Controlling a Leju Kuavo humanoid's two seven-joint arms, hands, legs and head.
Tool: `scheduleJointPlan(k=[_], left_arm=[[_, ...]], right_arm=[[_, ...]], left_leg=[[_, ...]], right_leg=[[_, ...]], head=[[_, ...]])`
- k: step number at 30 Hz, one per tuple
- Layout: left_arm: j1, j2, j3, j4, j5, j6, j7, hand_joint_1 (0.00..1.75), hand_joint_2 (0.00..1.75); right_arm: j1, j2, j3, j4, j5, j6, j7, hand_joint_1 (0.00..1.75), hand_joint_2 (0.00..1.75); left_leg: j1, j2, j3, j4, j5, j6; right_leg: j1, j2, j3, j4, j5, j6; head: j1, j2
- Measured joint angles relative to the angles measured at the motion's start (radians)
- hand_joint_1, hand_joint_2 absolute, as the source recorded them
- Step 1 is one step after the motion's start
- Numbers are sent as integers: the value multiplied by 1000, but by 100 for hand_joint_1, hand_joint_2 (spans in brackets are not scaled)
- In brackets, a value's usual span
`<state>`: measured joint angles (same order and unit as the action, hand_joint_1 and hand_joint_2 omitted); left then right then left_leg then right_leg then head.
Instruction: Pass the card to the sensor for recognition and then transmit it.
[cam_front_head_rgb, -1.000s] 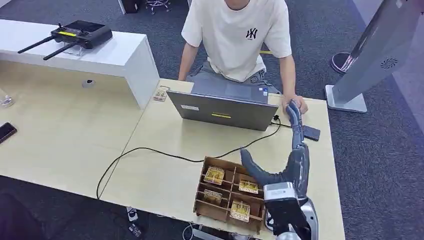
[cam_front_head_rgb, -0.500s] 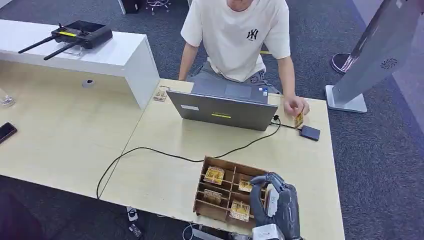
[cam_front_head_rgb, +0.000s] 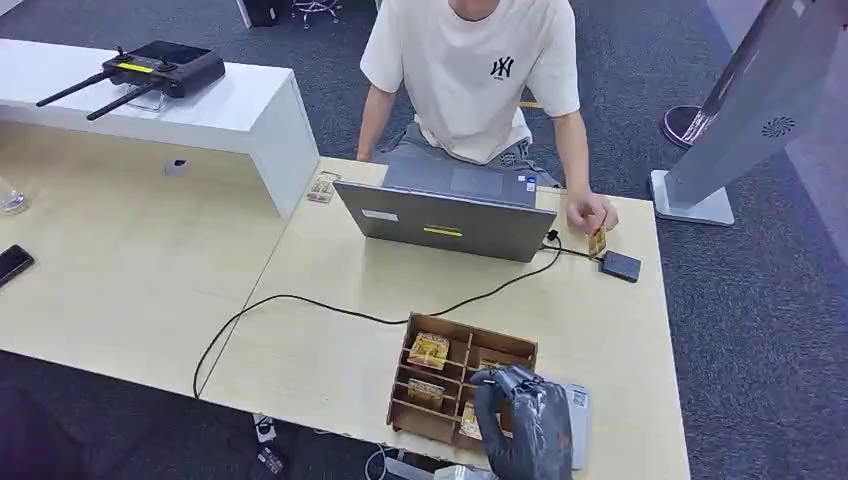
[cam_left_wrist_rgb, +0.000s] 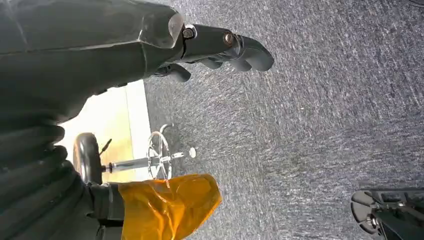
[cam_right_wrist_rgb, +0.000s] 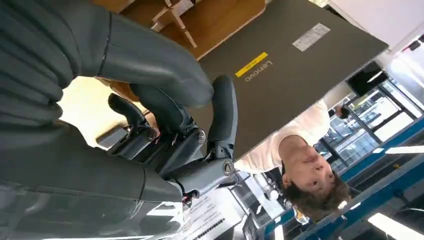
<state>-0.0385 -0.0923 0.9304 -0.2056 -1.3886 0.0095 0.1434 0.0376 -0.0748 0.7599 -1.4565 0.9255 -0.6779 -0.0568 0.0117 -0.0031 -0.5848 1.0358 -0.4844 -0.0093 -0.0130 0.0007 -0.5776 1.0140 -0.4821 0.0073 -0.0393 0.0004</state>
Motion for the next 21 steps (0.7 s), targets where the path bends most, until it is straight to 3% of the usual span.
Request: scheduleJointPlan(k=[5, 6, 9, 11, 14, 19, 21], left_arm=[[0, 0, 0, 0, -1, 0, -1, 0, 175], [0, 0, 0, 0, -1, 0, -2, 0, 175], [0, 0, 0, 0, -2, 0, -2, 0, 175], [0, 0, 0, 0, -3, 0, -3, 0, 175], [0, 1, 0, 0, -4, 0, -7, 0, 175], [0, 1, 0, 0, -6, 0, -9, 0, 175], [0, 2, 0, 0, -6, 0, -9, 0, 175]], right_arm=[[-9, -13, 11, 24, 43, -13, 47, 147, 175], [-9, -16, 11, 29, 53, -13, 56, 134, 175], [-8, -20, 12, 38, 72, -13, 72, 119, 175], [-8, -23, 12, 40, 84, -13, 84, 119, 175], [-8, -27, 12, 41, 95, -13, 96, 94, 175], [-7, -30, 12, 41, 110, -13, 110, 96, 175], [-7, -31, 12, 41, 114, -13, 116, 113, 175]], left_leg=[[0, 0, 0, 0, 0, 0], [0, 0, 0, 0, 0, 0], [0, 0, 0, 0, 0, 0], [0, 0, 0, 0, 0, 0], [0, 0, 0, 0, 0, 0], [0, 0, 0, 0, 0, 0], [0, 0, 0, 0, 0, 0]], right_leg=[[0, 0, 0, 0, 0, 0], [0, 0, 0, 0, 0, 0], [0, 0, 0, 0, 0, 0], [0, 0, 0, 0, 0, 0], [0, 0, 0, 0, 0, 0], [0, 0, 0, 0, 0, 0], [0, 0, 0, 0, 0, 0]], head=[[0, 0], [0, 0], [0, 0], [0, 0], [0, 0], [0, 0], [0, 0]])
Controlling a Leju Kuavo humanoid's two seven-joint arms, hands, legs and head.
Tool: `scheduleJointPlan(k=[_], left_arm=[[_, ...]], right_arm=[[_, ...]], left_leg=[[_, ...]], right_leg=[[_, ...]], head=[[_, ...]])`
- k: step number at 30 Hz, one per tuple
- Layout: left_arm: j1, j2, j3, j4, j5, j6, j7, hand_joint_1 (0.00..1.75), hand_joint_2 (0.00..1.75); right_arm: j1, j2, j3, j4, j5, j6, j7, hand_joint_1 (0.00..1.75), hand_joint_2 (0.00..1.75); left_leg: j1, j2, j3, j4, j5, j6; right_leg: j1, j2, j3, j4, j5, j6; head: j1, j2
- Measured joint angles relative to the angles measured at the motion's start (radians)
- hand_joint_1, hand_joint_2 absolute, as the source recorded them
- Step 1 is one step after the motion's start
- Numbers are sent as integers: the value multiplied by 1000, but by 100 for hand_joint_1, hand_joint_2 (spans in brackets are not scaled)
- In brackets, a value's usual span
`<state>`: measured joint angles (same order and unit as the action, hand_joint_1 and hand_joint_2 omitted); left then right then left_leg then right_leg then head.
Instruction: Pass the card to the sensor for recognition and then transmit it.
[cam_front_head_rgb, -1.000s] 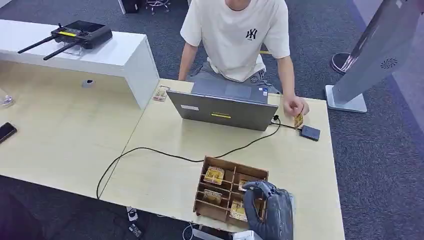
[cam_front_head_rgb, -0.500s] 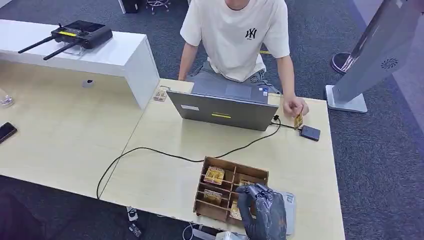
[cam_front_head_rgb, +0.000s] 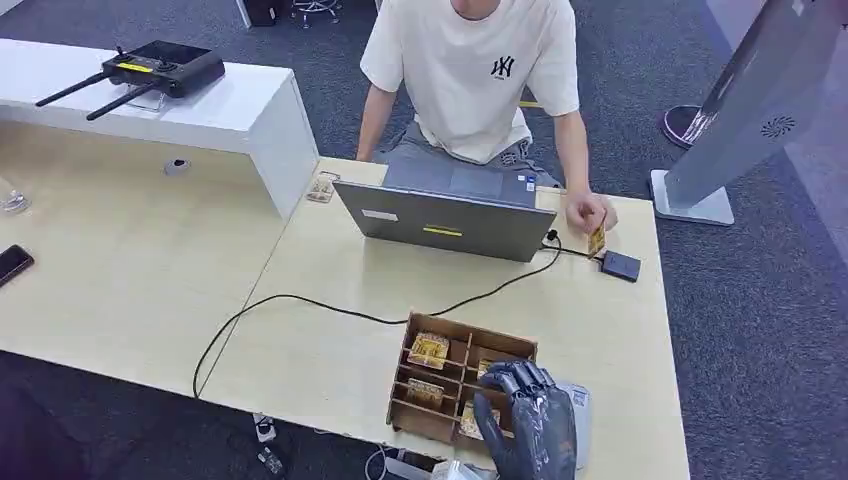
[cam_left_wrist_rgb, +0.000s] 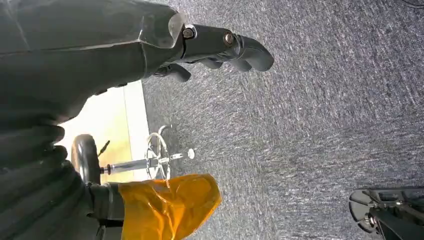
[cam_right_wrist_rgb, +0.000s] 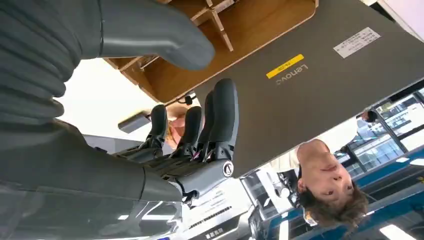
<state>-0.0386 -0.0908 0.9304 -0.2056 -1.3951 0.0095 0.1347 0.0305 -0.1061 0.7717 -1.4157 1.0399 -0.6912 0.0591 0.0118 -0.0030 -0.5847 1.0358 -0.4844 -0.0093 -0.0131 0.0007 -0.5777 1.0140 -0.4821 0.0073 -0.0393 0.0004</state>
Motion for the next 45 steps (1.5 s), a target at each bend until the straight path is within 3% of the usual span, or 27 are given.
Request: scheduleJointPlan(k=[3, 13, 19, 21, 24, 27, 33, 45], left_arm=[[0, 0, 0, 0, -1, 0, 0, 0, 175], [0, 3, 0, 0, -9, -2, 0, 0, 175], [0, 6, 0, 0, -11, -3, 0, 0, 175], [0, 7, 0, 0, -12, -4, 0, 0, 175], [0, 7, 0, 0, -12, -6, 0, 0, 175], [0, 7, 0, 0, -13, -6, 0, 0, 175], [0, 8, 0, 0, -19, -9, 0, 0, 175], [-1, 8, 0, 0, -27, -9, 0, 0, 175]], right_arm=[[0, -3, 0, 0, 6, 0, 7, 126, 175], [0, -5, -1, 4, 34, 0, 25, 124, 175], [-1, -5, -4, 13, 49, 0, 31, 99, 175], [-1, -5, -7, 15, 51, 0, 34, 82, 175], [-1, -5, -14, 16, 58, 0, 34, 87, 175], [-1, -4, -20, 18, 61, 0, 34, 72, 175], [-11, 1, -27, 34, 72, 0, 34, 86, 175], [-24, 36, -50, 76, 133, 1, 60, 96, 175]], left_leg=[[0, 0, 0, 0, 0, 0], [0, 0, 0, 0, 0, 0], [0, 0, 0, 0, 0, 0], [0, 0, 0, 0, 0, 0], [0, 0, 0, 0, 0, 0], [0, 0, 0, 0, 0, 0], [0, 0, 0, 0, 0, 0], [0, 0, 0, 0, 0, 0]], right_leg=[[0, 0, 0, 0, 0, 0], [0, 0, 0, 0, 0, 0], [0, 0, 0, 0, 0, 0], [0, 0, 0, 0, 0, 0], [0, 0, 0, 0, 0, 0], [0, 0, 0, 0, 0, 0], [0, 0, 0, 0, 0, 0], [0, 0, 0, 0, 0, 0]], head=[[0, 0], [0, 0], [0, 0], [0, 0], [0, 0], [0, 0], [0, 0], [0, 0]])
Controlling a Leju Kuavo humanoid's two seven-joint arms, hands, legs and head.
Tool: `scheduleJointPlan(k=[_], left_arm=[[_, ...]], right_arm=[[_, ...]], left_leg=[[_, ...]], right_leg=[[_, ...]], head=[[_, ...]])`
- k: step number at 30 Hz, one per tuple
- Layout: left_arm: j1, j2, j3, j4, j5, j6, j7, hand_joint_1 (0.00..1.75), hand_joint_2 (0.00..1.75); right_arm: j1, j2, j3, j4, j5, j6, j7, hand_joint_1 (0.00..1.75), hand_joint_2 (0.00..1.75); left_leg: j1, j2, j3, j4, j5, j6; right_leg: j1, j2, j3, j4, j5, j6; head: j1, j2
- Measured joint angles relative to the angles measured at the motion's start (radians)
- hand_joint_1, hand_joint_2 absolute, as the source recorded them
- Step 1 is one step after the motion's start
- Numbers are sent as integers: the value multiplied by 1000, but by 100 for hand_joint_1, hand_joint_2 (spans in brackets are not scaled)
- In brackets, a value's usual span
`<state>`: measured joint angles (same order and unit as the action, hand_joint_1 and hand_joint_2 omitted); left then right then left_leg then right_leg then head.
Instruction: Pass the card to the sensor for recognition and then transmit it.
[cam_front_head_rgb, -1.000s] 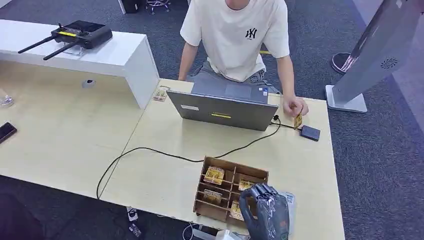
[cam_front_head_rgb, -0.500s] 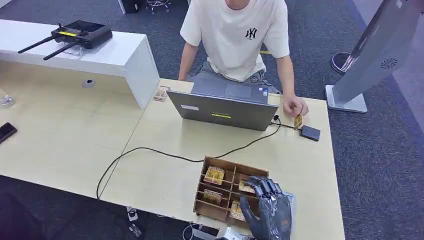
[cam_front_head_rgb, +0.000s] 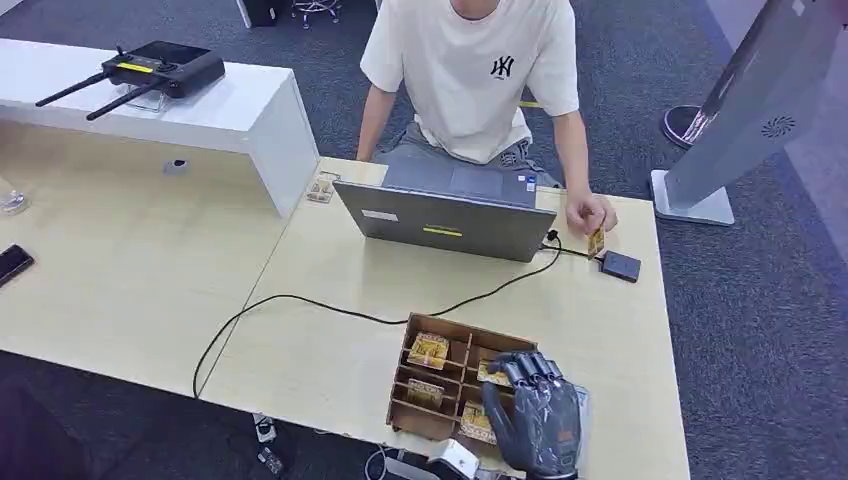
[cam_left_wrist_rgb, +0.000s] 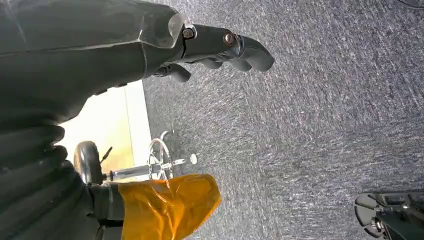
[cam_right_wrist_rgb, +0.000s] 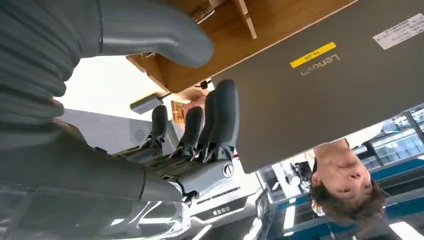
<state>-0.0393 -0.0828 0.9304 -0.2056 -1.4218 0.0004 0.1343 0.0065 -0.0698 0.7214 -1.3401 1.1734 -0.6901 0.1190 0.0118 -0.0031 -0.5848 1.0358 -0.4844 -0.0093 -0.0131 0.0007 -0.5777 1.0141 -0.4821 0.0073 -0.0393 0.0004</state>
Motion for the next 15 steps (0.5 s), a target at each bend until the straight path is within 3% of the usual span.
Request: scheduleJointPlan(k=[15], left_arm=[[-1, 0, 0, 0, -1, 0, -6, 0, 175]], right_arm=[[-2, 13, -26, 26, 26, 2, 4, 93, 175]], left_leg=[[0, 0, 0, 0, 0, 0]], right_leg=[[0, 0, 0, 0, 0, 0]], head=[[0, 0]])
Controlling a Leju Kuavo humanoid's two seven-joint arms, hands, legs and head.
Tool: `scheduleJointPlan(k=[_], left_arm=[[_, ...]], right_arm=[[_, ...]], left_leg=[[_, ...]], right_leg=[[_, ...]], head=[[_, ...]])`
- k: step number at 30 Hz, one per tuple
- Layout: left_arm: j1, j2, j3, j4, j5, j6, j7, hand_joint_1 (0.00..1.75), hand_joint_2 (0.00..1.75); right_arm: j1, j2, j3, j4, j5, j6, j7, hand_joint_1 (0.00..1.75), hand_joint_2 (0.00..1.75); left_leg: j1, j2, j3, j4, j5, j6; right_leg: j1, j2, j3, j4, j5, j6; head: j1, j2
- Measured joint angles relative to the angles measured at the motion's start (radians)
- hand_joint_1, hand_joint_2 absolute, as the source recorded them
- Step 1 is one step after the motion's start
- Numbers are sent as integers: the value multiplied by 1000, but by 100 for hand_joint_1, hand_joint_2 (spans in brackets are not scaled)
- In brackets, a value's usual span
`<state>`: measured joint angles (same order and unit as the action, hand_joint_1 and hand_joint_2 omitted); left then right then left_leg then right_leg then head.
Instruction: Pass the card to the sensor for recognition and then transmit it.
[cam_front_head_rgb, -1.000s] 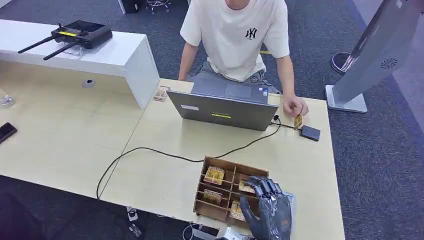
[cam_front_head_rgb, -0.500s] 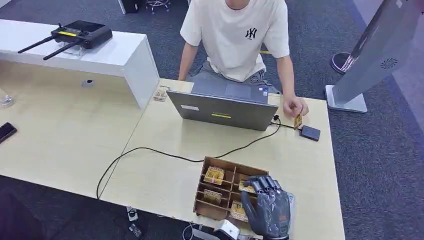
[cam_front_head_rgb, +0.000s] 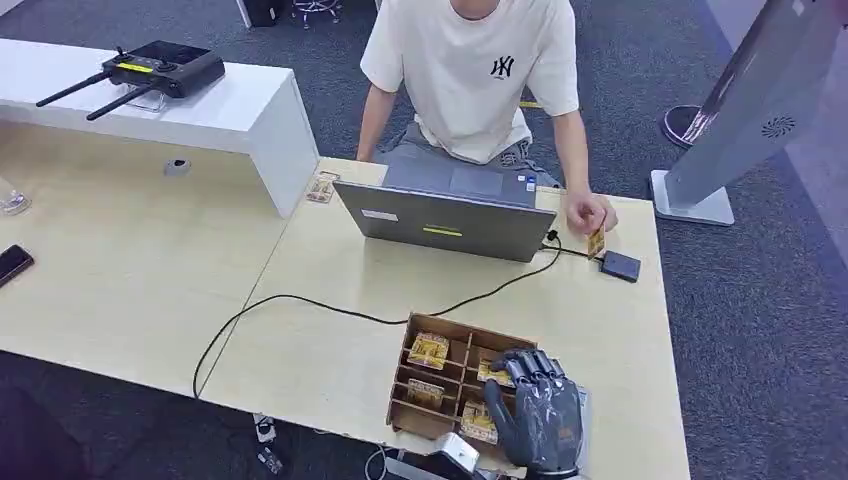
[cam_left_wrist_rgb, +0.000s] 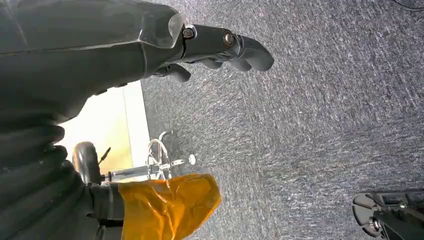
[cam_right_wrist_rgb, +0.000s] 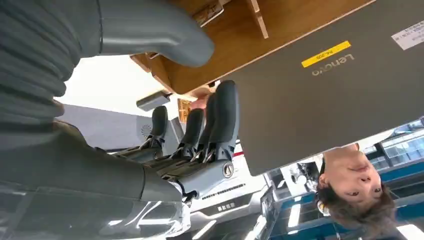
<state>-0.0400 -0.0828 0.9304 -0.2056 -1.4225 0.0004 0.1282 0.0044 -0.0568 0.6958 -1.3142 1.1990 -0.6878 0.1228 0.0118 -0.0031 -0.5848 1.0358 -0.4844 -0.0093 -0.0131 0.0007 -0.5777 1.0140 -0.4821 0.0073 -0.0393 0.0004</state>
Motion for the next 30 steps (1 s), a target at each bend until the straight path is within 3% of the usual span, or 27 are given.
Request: scheduleJointPlan(k=[7, 27, 30], left_arm=[[0, 0, 0, 0, 1, 0, -3, 0, 175], [0, 0, 0, 0, 6, 0, -3, 0, 175], [0, 0, 0, 0, 5, 0, -3, 0, 175]], right_arm=[[1, 0, -8, -2, 7, 0, 3, 87, 175], [32, -1, -18, -60, 16, 16, 13, 93, 175], [32, -1, -16, -59, 16, 18, 13, 86, 175]], left_leg=[[0, 0, 0, 0, 0, 0], [0, 0, 0, 0, 0, 0], [0, 0, 0, 0, 0, 0]], right_leg=[[0, 0, 0, 0, 0, 0], [0, 0, 0, 0, 0, 0], [0, 0, 0, 0, 0, 0]], head=[[0, 0], [0, 0], [0, 0]])
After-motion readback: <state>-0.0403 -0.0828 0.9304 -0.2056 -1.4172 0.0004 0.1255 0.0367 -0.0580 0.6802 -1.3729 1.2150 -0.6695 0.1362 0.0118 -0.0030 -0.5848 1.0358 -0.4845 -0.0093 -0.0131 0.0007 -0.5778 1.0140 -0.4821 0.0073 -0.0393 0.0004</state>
